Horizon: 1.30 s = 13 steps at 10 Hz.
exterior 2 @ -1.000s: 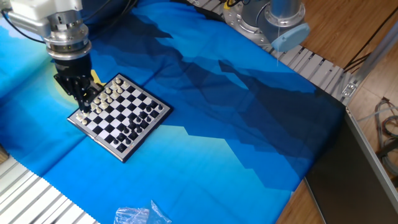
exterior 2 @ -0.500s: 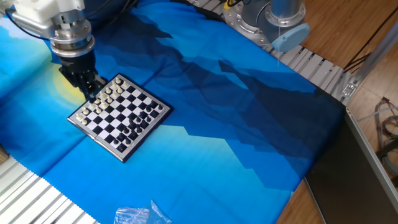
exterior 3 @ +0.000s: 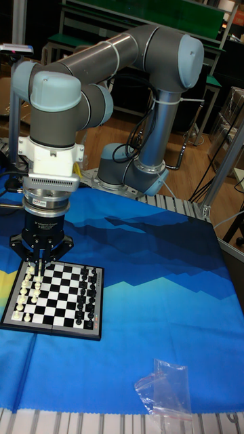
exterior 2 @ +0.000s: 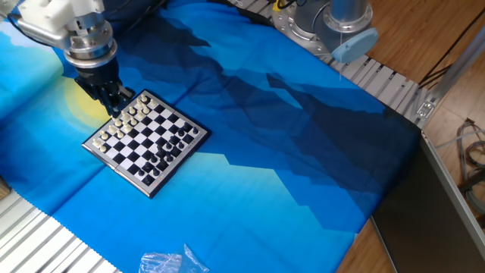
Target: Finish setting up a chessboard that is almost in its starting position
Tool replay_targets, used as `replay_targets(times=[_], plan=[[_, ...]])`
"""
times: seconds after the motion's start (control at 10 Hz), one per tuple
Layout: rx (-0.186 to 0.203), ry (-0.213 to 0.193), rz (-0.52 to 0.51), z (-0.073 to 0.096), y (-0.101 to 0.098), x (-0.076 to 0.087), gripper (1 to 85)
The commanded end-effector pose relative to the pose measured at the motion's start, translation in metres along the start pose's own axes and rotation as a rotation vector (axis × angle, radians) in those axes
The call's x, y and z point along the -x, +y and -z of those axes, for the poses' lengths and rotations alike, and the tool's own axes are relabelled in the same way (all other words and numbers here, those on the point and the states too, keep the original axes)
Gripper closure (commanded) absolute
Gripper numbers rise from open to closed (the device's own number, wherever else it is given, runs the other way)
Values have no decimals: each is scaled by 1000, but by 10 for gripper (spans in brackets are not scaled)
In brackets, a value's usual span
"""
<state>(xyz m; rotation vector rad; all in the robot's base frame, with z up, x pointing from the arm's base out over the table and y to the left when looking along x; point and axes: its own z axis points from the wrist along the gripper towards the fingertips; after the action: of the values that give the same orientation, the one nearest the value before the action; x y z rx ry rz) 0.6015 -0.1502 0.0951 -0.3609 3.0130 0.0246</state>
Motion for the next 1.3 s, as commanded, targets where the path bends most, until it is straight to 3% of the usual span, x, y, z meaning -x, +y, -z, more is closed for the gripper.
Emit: replay_targets(times=[0.0, 0.4, 1.2], plan=[[-10, 5, 30, 0, -4, 3, 847], [-23, 6, 45, -6, -9, 13, 847], [-12, -5, 44, -16, -4, 34, 847]])
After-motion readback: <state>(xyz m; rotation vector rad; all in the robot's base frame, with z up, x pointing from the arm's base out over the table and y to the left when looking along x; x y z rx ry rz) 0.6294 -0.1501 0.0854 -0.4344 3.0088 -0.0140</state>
